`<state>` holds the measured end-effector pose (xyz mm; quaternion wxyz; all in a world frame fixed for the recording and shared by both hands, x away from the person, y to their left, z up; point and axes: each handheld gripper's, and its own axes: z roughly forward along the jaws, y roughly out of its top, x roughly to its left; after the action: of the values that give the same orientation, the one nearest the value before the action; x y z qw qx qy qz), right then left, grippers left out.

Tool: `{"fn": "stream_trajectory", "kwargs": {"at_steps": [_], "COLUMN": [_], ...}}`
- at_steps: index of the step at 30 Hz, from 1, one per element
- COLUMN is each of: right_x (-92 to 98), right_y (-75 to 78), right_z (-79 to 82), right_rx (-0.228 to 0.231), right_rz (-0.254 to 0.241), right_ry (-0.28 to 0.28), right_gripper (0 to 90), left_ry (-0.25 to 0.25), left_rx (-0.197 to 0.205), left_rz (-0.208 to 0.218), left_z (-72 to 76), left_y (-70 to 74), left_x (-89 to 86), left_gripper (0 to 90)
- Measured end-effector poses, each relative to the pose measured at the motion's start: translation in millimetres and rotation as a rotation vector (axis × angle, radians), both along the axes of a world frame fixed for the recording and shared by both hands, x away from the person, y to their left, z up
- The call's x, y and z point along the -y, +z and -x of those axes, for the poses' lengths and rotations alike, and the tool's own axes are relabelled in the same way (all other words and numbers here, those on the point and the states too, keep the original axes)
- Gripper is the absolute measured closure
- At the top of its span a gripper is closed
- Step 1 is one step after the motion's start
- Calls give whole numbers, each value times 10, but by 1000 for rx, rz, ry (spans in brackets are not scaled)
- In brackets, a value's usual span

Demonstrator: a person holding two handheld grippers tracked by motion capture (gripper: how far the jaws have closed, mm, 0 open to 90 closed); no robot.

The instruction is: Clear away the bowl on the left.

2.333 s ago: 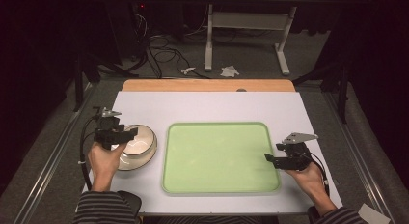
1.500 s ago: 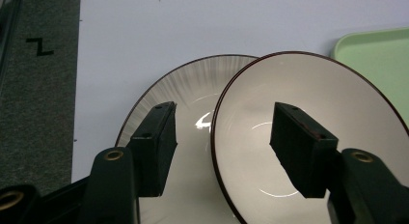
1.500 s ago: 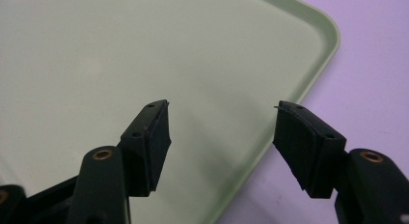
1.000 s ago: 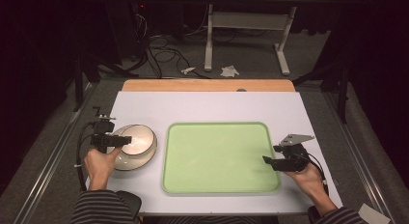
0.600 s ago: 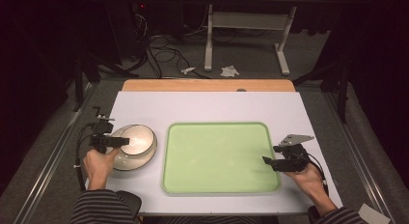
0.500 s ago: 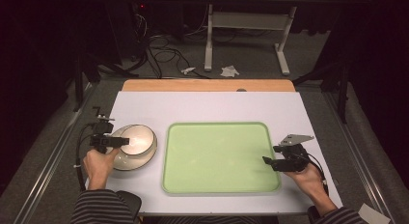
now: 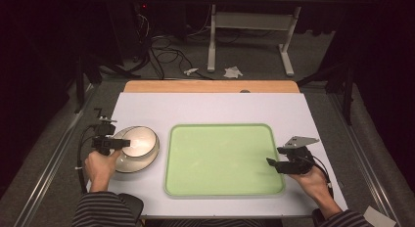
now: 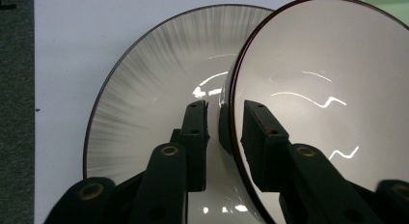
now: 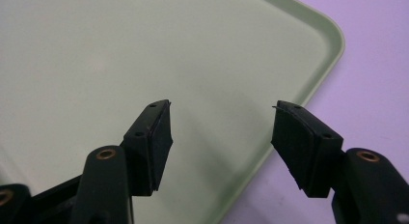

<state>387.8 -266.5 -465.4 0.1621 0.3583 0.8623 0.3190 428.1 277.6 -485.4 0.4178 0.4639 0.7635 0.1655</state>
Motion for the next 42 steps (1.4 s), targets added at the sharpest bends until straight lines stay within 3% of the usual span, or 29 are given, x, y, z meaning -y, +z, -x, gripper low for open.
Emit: {"fn": "stream_trajectory", "kwargs": {"at_steps": [8, 23, 24, 32, 38, 42], "right_x": [-12, -14, -18, -18, -55, -67], "right_y": [-18, 5, 0, 3, -6, 9], "right_z": [-8, 11, 10, 9, -28, 7], "right_rx": [-9, 14, 15, 16, 18, 21], "right_rz": [6, 14, 18, 19, 9, 18], "right_ry": [6, 10, 14, 15, 35, 36], "right_gripper": [407, 410, 410, 409, 414, 413], "left_ry": [-12, -4, -2, -4, -5, -10], "left_rx": [-23, -45, -48, -52, -45, -35], "left_rz": [-11, 15, 35, 38, 64, 47], "left_z": [-14, -41, -44, -48, -70, -34], "left_y": [-31, -35, -30, -25, 5, 33], "left_x": [15, 4, -4, -5, -20, -10], "left_gripper": [763, 809, 818, 829, 827, 827]}}
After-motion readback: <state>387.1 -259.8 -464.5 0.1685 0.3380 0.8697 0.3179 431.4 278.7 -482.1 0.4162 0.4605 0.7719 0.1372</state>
